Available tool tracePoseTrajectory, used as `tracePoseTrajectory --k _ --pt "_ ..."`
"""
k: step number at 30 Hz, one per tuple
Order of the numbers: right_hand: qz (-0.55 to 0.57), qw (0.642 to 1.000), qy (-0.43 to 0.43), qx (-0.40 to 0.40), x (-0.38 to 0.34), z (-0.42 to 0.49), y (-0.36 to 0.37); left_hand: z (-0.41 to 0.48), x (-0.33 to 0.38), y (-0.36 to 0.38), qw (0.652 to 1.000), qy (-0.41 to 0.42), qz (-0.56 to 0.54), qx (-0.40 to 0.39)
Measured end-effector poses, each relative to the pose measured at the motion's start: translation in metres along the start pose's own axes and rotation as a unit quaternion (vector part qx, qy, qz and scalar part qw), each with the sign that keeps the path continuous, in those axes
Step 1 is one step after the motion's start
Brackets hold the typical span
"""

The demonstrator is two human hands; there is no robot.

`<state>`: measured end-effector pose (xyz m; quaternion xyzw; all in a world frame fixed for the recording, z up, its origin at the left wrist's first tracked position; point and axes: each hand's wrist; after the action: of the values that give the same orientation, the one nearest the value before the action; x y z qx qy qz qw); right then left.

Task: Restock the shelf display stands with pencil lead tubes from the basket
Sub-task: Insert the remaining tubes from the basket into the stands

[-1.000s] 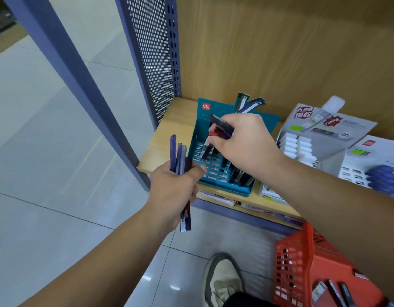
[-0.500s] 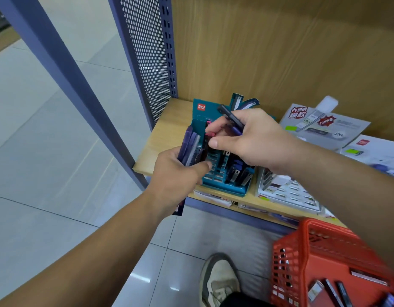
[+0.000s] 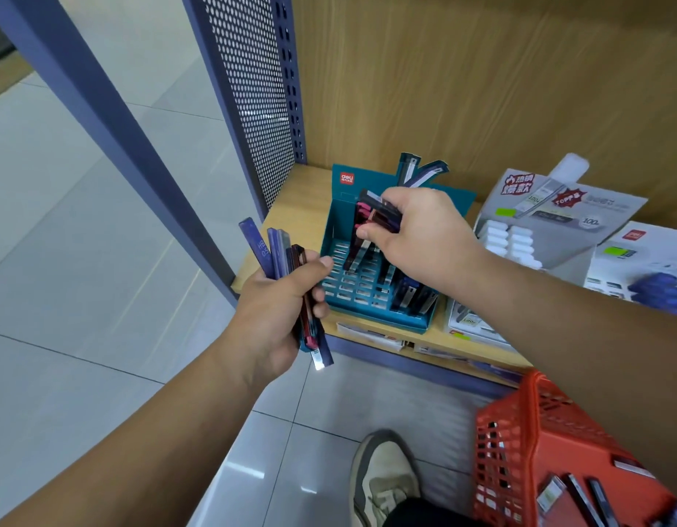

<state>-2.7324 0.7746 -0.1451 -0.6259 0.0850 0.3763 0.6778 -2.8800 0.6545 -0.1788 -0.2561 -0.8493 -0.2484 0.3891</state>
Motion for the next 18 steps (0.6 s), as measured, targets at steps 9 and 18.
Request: tracePoseTrajectory --k 9,18 --pt "-0.054 0.998 -0.030 -0.027 -0.004 0.001 -0.002 -0.002 0.005 0.003 1.000 -0.002 -0.005 -0.012" --pt "-0.155 0.985 -0.065 -0.028 -0.033 0.004 0.007 -0.008 0.010 0.010 0.999 -0.020 -0.037 -0.023"
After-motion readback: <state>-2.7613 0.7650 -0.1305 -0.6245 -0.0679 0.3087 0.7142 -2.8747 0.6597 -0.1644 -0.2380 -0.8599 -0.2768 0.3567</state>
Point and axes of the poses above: each hand's wrist, its own z-axis towards the middle knuckle, its own y-axis out of the palm, x = y × z, and after that the axes turned 14 degrees about x, right-handed
